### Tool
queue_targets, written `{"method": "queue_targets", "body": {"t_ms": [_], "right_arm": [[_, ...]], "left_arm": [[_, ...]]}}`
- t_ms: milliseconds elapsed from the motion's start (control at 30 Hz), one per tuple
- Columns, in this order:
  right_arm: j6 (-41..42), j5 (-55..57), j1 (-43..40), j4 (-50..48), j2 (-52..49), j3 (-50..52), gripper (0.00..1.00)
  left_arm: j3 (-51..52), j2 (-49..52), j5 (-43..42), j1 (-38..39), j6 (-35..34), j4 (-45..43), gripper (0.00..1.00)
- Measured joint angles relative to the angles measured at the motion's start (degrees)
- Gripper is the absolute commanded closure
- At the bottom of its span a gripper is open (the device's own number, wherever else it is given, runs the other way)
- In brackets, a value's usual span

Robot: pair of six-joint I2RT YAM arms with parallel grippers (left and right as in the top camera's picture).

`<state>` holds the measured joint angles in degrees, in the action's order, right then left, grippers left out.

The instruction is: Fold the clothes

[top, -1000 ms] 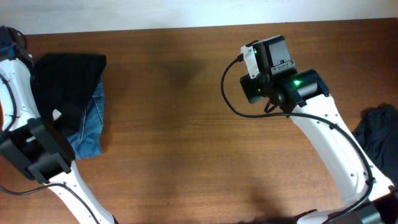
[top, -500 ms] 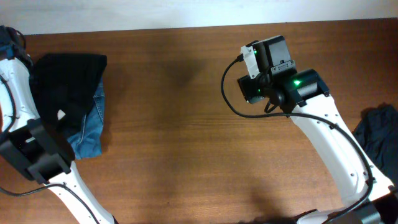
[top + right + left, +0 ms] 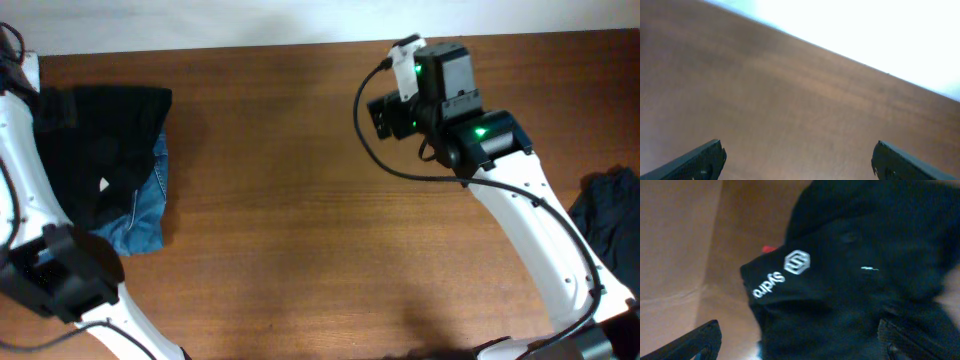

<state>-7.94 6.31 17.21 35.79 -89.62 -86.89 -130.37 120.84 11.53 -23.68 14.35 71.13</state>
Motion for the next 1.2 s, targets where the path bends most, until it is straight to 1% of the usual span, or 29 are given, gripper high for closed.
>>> {"method": "queue_targets", "body": {"t_ms": [167,300,367,500,667,900,1033,1200], "right_arm": [[1.5,-0.6,-5.7,-3.7,0.0,0.0,0.01],[2.0,-3.3,-12.4,-2.3,0.0,0.0,0.02],[2.4,-4.6,-14.6,-0.2,0.0,0.0,0.01],[5.4,-6.6,-18.8,6.1,0.0,-0.1,0.01],[7.7,-7.9,-21.9,13.2,1.2,-0.1,0.01],[8.3,-8.3,-23.3,25.8,6.7,-0.1,0.01],[8.5,-8.4,-23.3,33.7,8.8,-0.2,0.01],[8.7,-8.6,-23.3,40.3,9.6,-0.2,0.01]], "left_arm": [[0.0,-3.5,-14.4,0.0,-3.3,0.7,0.01],[0.1,-3.5,-26.1,0.0,-4.4,0.0,0.01],[0.1,-3.5,-29.7,0.1,-4.8,0.1,0.01],[0.1,-3.5,-33.7,0.1,-5.1,2.8,0.01],[0.1,-3.7,-33.7,0.1,-5.2,6.6,0.01],[0.2,-7.9,-29.6,1.2,-5.2,9.9,0.01],[0.2,-12.3,-25.9,5.0,-5.2,11.7,0.01],[0.2,-16.0,-22.7,12.1,-5.2,12.2,0.01]]}}
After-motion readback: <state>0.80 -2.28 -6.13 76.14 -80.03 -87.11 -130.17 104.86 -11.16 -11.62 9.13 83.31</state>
